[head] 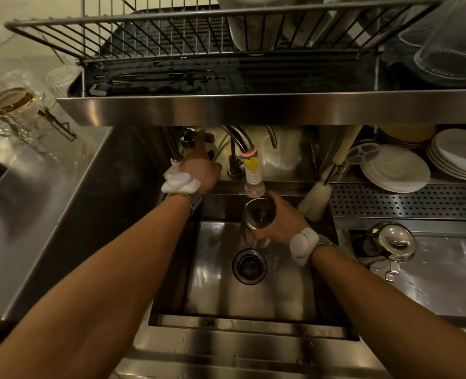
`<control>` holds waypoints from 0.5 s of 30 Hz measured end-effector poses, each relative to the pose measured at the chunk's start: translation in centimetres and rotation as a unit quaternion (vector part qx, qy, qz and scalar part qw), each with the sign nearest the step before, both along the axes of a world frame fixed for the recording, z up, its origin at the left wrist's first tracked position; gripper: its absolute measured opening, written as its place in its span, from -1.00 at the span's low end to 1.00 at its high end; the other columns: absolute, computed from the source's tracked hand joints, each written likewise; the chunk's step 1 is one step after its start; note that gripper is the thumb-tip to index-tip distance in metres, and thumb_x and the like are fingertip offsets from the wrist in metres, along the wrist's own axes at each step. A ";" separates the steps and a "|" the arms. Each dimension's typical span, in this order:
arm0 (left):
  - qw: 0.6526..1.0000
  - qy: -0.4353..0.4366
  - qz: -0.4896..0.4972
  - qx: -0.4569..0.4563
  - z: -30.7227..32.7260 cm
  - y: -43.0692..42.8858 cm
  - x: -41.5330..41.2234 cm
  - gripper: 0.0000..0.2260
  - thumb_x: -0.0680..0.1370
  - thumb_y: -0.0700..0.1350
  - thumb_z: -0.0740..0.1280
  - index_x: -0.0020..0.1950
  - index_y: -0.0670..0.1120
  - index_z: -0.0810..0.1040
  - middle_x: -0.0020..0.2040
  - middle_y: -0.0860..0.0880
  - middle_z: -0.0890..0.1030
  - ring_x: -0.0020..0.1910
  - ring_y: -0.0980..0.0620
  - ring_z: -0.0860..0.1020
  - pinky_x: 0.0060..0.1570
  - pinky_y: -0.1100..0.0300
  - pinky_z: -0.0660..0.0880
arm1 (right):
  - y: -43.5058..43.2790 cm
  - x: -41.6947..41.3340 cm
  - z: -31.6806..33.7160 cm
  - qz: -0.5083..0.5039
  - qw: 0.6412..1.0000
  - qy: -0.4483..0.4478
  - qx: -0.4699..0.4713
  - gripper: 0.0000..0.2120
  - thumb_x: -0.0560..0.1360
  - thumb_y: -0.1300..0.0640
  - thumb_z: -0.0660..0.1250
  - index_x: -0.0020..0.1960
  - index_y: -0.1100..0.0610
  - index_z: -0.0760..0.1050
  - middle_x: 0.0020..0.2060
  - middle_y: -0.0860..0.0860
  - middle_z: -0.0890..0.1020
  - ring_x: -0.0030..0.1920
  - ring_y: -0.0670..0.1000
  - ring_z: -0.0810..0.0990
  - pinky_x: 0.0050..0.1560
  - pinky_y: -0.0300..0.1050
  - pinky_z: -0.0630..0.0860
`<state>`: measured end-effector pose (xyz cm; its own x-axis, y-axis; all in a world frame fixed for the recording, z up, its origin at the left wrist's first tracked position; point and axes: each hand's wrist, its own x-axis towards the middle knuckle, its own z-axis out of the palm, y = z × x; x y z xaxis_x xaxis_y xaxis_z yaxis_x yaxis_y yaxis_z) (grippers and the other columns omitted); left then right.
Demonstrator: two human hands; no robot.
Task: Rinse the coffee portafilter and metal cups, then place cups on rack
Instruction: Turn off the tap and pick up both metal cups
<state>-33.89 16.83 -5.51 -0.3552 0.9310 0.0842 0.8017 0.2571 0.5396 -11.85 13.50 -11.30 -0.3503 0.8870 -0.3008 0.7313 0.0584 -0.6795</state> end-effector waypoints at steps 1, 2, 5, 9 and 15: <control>1.000 -0.003 0.004 0.031 -0.8 -0.7 0.1 -0.33 0.45 -0.11 0.33 0.50 -0.06 0.10 0.19 -0.22 0.55 0.13 -0.23 0.54 0.02 0.03 0.46 | 0.0 0.0 -0.1 0.009 1.000 -0.014 0.003 0.08 0.03 -0.25 0.53 0.43 -0.03 0.14 0.28 0.05 0.44 0.24 0.11 0.46 0.23 0.07 0.45; 0.998 -0.002 0.008 0.056 -1.5 -1.5 0.2 -0.39 0.45 -0.12 0.33 0.46 -0.11 0.19 0.14 -0.23 0.57 0.10 -0.23 0.55 0.02 0.03 0.48 | -0.1 0.0 -0.1 0.008 1.000 -0.023 0.008 0.06 0.03 -0.26 0.53 0.42 -0.04 0.15 0.27 0.05 0.44 0.23 0.12 0.47 0.22 0.07 0.46; 0.999 -0.018 -0.010 0.030 -3.8 -3.8 0.3 -0.56 0.46 -0.11 0.33 0.32 -0.14 0.37 0.10 -0.21 0.60 0.10 -0.22 0.56 0.02 0.04 0.49 | -0.6 0.0 -0.8 -0.012 0.999 -0.043 -0.002 0.08 0.02 -0.24 0.55 0.40 0.03 0.16 0.25 0.06 0.45 0.21 0.13 0.48 0.19 0.05 0.47; 0.948 0.010 -0.136 -0.287 -5.5 -5.6 0.3 -0.64 0.51 0.03 0.33 0.25 -0.09 0.51 0.26 -0.15 0.55 0.23 -0.16 0.52 0.16 0.11 0.44 | -1.6 0.2 -1.5 -0.012 0.996 -0.084 -0.027 0.07 -0.02 -0.26 0.53 0.35 0.09 0.20 0.18 0.07 0.50 0.13 0.14 0.52 0.11 0.03 0.51; 0.929 0.003 -0.163 -0.331 -6.5 -7.5 1.0 -0.57 0.50 -0.03 0.36 0.35 -0.05 0.45 0.36 -0.10 0.47 0.32 -0.09 0.45 0.20 0.20 0.38 | -1.9 -0.4 -1.1 -0.028 0.996 -0.084 -0.018 0.06 -0.03 -0.28 0.49 0.34 0.06 0.19 0.14 0.08 0.49 0.09 0.15 0.52 -0.03 -0.09 0.44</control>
<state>-32.91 9.35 -12.01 -0.0454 0.8377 -0.5443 0.8975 0.2735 0.3461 -12.28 11.58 -12.35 -0.2434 0.8911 -0.3829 0.8361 -0.0073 -0.5486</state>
